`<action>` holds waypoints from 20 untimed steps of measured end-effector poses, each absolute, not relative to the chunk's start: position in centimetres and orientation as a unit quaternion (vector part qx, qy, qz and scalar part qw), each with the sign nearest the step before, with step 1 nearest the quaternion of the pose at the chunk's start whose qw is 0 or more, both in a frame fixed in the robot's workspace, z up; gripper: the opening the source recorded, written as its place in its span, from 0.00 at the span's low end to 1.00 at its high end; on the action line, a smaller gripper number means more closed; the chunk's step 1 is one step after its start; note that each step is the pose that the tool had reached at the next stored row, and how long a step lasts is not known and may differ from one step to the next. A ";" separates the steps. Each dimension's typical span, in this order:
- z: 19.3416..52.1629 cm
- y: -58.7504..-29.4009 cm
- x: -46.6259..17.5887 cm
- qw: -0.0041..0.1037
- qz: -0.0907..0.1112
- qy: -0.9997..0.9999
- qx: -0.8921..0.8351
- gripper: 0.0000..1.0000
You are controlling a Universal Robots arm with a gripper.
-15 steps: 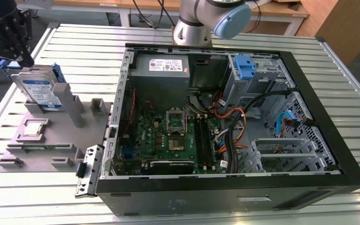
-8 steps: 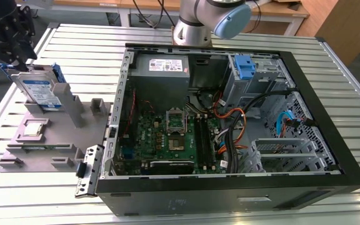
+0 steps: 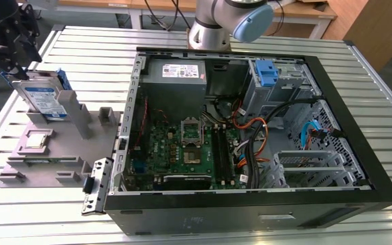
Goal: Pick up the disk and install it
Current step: 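Pick up the disk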
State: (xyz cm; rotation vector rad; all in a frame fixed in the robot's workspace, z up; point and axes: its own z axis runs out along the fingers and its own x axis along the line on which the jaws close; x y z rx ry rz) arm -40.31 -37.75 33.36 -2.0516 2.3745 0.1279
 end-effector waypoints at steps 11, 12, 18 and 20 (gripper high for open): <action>31.7 -37.7 -40.4 0.003 0.038 0.753 -0.657 0.59; 31.5 -37.7 -40.4 0.003 0.038 0.753 -0.657 0.59; 30.9 -37.7 -40.4 0.003 0.038 0.742 -0.669 0.59; 30.8 -37.7 -40.4 0.003 0.038 0.735 -0.677 0.59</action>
